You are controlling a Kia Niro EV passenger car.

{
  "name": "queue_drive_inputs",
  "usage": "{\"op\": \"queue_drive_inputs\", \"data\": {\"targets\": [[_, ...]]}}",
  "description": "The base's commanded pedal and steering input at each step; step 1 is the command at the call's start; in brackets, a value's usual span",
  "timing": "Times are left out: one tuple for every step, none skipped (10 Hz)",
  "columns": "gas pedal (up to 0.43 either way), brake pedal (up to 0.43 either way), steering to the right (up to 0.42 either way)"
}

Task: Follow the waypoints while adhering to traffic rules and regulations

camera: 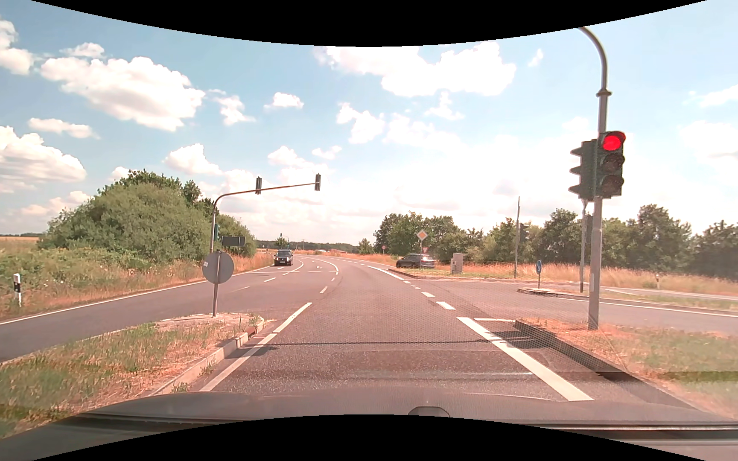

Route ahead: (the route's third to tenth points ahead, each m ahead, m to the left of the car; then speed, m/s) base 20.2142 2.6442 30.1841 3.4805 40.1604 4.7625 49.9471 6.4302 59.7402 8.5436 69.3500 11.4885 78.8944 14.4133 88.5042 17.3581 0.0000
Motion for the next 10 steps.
{"op": "queue_drive_inputs", "data": {"targets": [[0.0,0.323,-0.042],[0.0,0.323,-0.042],[0.0,0.323,-0.042],[0.0,0.323,-0.042],[0.0,0.329,-0.042],[0.0,0.329,-0.042],[0.0,0.323,-0.042],[0.0,0.323,-0.042],[0.0,0.323,-0.042],[0.0,0.323,-0.042]]}}
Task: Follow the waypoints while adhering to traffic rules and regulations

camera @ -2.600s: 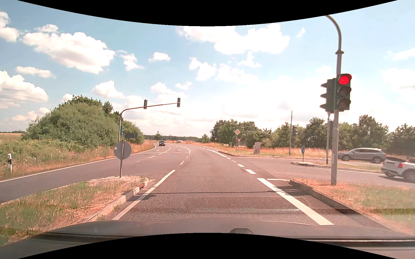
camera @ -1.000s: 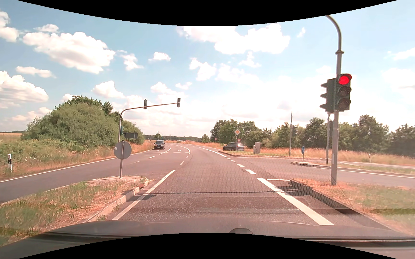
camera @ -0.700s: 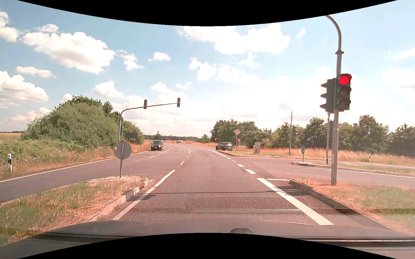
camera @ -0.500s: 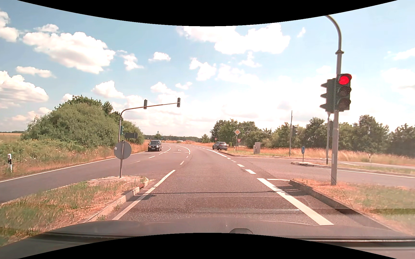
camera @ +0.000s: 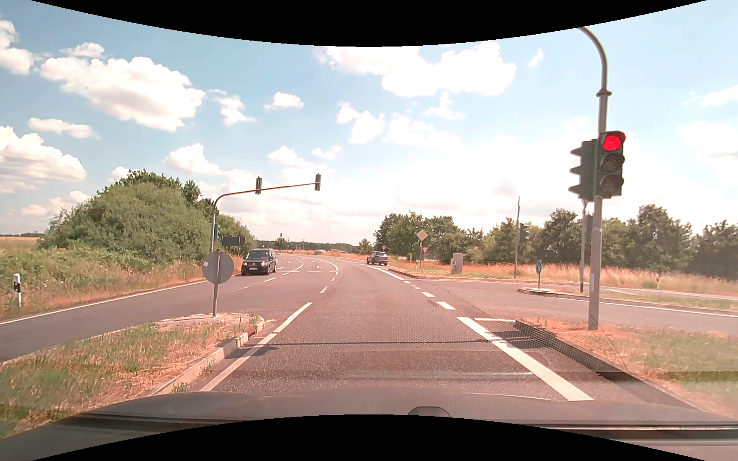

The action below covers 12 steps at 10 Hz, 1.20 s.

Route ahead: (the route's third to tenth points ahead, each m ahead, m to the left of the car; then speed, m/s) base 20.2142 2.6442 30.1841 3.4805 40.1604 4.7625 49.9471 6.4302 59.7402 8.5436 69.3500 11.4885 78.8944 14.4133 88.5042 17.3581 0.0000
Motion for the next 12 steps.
{"op": "queue_drive_inputs", "data": {"targets": [[0.0,0.323,-0.042],[0.0,0.323,-0.042],[0.0,0.323,-0.042],[0.0,0.323,-0.042],[0.0,0.323,-0.042],[0.0,0.323,-0.042],[0.0,0.323,-0.042],[0.0,0.323,-0.042],[0.0,0.323,-0.042],[0.0,0.323,-0.042],[0.0,0.323,-0.042],[0.0,0.329,-0.042]]}}
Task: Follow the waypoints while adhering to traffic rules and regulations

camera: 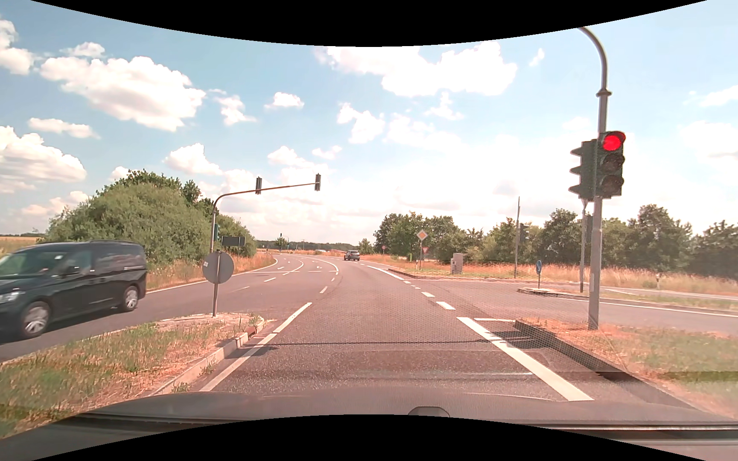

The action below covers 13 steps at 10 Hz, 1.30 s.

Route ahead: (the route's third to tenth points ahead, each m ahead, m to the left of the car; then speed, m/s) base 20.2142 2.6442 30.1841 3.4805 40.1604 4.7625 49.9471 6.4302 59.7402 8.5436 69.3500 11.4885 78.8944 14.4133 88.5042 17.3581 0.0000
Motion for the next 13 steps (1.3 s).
{"op": "queue_drive_inputs", "data": {"targets": [[0.0,0.323,-0.042],[0.0,0.323,-0.042],[0.0,0.323,-0.042],[0.0,0.329,-0.042],[0.0,0.323,-0.042],[0.0,0.323,-0.042],[0.0,0.329,-0.042],[0.0,0.323,-0.042],[0.0,0.323,-0.042],[0.0,0.323,-0.042],[0.0,0.323,-0.042],[0.0,0.323,-0.042],[0.0,0.323,-0.042]]}}
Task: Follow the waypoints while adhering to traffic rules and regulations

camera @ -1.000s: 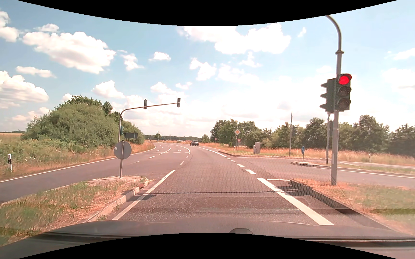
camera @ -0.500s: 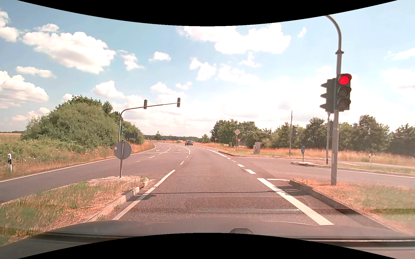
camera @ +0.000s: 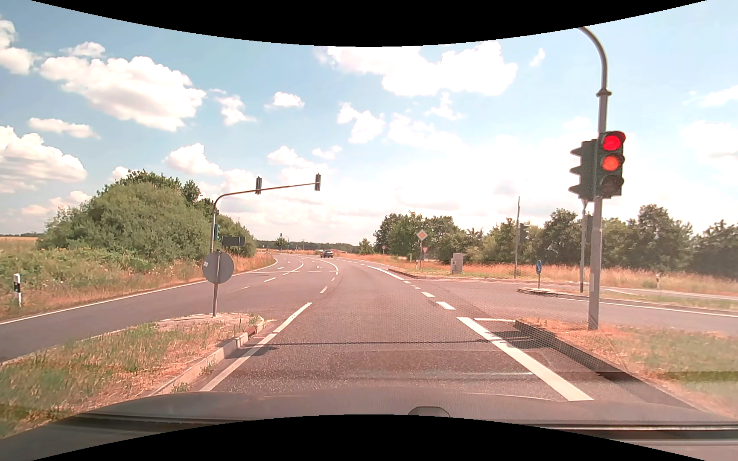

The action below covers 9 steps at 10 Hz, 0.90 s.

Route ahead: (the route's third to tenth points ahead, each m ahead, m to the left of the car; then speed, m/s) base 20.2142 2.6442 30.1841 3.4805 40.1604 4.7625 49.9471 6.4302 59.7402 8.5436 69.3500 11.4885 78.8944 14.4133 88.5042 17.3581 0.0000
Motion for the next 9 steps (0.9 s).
{"op": "queue_drive_inputs", "data": {"targets": [[0.0,0.311,-0.042],[0.0,0.238,-0.042],[0.0,0.0,-0.042],[0.0,0.0,-0.042],[0.0,0.0,-0.042],[0.0,0.0,-0.042],[0.0,0.0,-0.042],[0.0,0.0,-0.042],[0.028,0.0,-0.042]]}}
